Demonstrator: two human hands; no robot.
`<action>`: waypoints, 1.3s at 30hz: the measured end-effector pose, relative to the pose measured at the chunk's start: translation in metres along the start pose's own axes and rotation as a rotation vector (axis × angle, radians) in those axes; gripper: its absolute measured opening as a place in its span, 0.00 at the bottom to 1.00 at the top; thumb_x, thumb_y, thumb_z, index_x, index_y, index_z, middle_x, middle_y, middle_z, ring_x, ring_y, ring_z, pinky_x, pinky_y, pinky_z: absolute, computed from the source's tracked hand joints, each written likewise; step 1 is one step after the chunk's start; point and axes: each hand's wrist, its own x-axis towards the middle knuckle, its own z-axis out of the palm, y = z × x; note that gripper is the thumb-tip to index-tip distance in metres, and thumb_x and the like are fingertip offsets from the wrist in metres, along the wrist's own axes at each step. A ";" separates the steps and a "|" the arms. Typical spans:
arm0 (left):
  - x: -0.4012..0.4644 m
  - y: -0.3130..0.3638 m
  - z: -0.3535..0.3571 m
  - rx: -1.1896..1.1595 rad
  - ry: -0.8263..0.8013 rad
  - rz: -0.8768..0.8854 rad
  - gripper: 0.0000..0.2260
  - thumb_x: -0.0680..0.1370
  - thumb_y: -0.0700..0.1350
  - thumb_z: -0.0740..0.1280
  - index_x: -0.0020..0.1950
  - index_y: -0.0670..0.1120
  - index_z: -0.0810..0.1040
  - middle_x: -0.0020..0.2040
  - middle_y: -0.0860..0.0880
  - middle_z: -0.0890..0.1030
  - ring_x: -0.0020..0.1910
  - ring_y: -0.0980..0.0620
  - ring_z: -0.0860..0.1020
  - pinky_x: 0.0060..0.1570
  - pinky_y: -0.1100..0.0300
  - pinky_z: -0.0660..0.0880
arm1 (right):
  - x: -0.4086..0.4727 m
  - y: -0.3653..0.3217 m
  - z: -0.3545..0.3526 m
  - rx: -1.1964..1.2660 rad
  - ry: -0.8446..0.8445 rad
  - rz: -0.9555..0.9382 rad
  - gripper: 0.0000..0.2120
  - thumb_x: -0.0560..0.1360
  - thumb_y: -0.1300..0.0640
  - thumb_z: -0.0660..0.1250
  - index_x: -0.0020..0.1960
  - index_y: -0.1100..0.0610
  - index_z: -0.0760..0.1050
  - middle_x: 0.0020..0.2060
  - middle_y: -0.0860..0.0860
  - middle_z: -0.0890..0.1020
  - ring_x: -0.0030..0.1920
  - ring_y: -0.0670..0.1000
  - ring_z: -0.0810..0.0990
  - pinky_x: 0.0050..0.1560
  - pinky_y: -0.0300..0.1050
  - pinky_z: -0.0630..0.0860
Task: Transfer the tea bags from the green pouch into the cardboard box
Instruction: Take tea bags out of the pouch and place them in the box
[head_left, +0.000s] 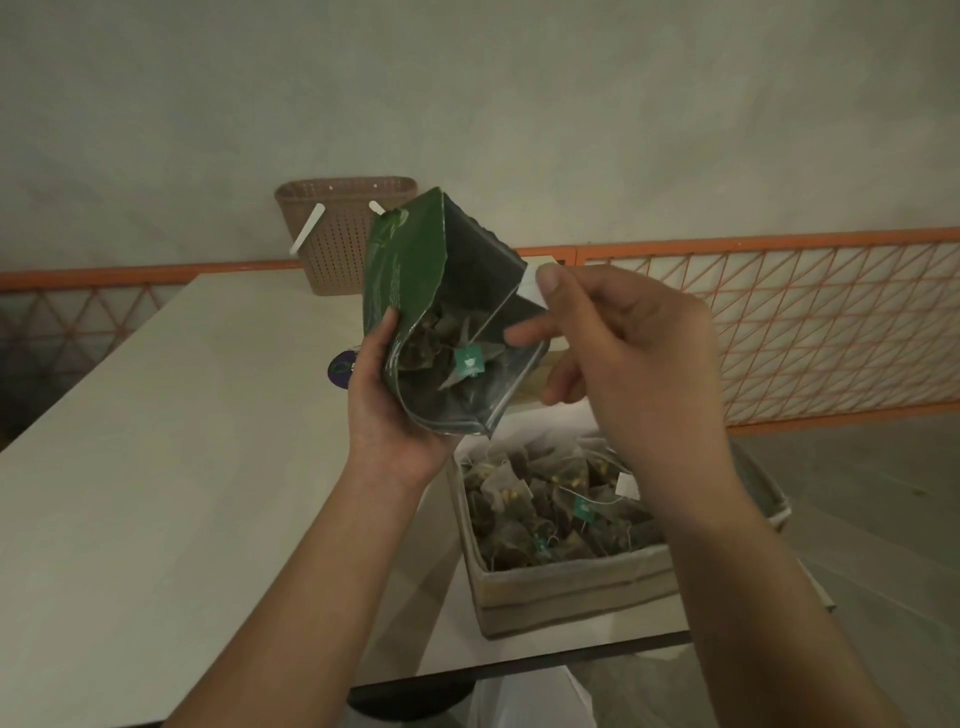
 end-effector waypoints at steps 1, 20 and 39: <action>0.000 0.001 0.000 -0.008 -0.009 -0.004 0.30 0.81 0.58 0.63 0.80 0.48 0.65 0.76 0.44 0.70 0.72 0.41 0.71 0.67 0.45 0.73 | 0.001 0.000 -0.001 0.011 0.002 0.009 0.08 0.79 0.55 0.65 0.51 0.57 0.81 0.36 0.48 0.86 0.22 0.45 0.77 0.25 0.35 0.73; 0.002 0.000 0.005 -0.101 0.033 -0.011 0.26 0.78 0.57 0.66 0.75 0.51 0.73 0.72 0.42 0.76 0.71 0.38 0.73 0.65 0.41 0.75 | -0.013 0.034 -0.040 -0.213 0.038 0.154 0.09 0.78 0.54 0.64 0.42 0.56 0.78 0.36 0.52 0.81 0.35 0.49 0.78 0.36 0.39 0.74; 0.003 -0.001 0.001 -0.011 0.089 0.060 0.29 0.76 0.58 0.67 0.75 0.49 0.73 0.74 0.42 0.74 0.73 0.41 0.71 0.67 0.46 0.74 | -0.021 0.048 -0.006 -0.288 -0.322 0.304 0.12 0.72 0.39 0.68 0.40 0.47 0.78 0.27 0.52 0.77 0.27 0.44 0.73 0.32 0.40 0.71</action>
